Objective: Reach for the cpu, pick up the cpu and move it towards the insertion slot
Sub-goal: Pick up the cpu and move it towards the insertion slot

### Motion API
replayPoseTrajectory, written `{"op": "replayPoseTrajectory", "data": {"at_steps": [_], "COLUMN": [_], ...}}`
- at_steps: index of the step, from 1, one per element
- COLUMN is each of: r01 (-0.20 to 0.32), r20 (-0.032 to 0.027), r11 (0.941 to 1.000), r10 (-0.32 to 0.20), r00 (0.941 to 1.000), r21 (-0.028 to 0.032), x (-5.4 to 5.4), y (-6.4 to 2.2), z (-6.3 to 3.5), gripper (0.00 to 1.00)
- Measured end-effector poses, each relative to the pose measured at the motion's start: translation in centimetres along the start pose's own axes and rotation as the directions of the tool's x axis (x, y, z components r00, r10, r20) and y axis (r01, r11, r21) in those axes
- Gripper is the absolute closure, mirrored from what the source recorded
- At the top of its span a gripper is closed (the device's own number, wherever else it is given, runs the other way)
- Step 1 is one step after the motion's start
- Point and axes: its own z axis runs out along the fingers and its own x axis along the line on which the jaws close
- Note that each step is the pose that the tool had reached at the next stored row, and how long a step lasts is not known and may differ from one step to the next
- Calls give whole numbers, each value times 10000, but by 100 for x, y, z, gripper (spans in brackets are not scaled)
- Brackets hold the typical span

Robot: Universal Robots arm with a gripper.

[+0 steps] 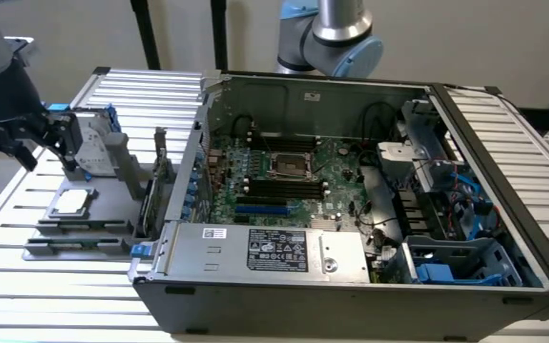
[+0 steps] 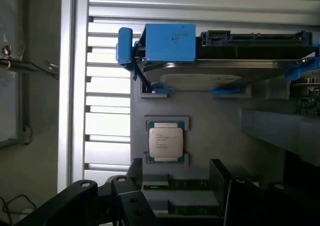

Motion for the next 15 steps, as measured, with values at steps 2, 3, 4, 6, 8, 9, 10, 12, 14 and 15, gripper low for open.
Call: {"op": "replayPoseTrajectory", "data": {"at_steps": [2, 3, 4, 6, 8, 9, 10, 12, 14, 15], "r01": [10, 18, 26, 45, 63, 70, 77, 91, 103, 110], "r20": [-1, -1, -2, -2, -2, -4, -5, -4, -5, -6], "r11": [10000, 10000, 10000, 10000, 10000, 10000, 10000, 10000, 9999, 9999], "r10": [-10, -18, -26, -45, -63, -70, -77, -91, -103, -110], "r00": [10000, 10000, 10000, 10000, 10000, 10000, 10000, 10000, 9999, 9999], "r21": [0, 0, 0, 0, 0, 0, 0, 0, 0, 0], "x": [1, 1, 3, 4, 6, 8, 9, 12, 15, 18], "y": [-2, -3, -3, -5, -6, -7, -8, -10, -11, -12], "z": [36, 54, 71, 109, 146, 163, 181, 217, 254, 272], "gripper": [35, 35, 35, 35, 35, 35, 35, 35, 35, 35]}}
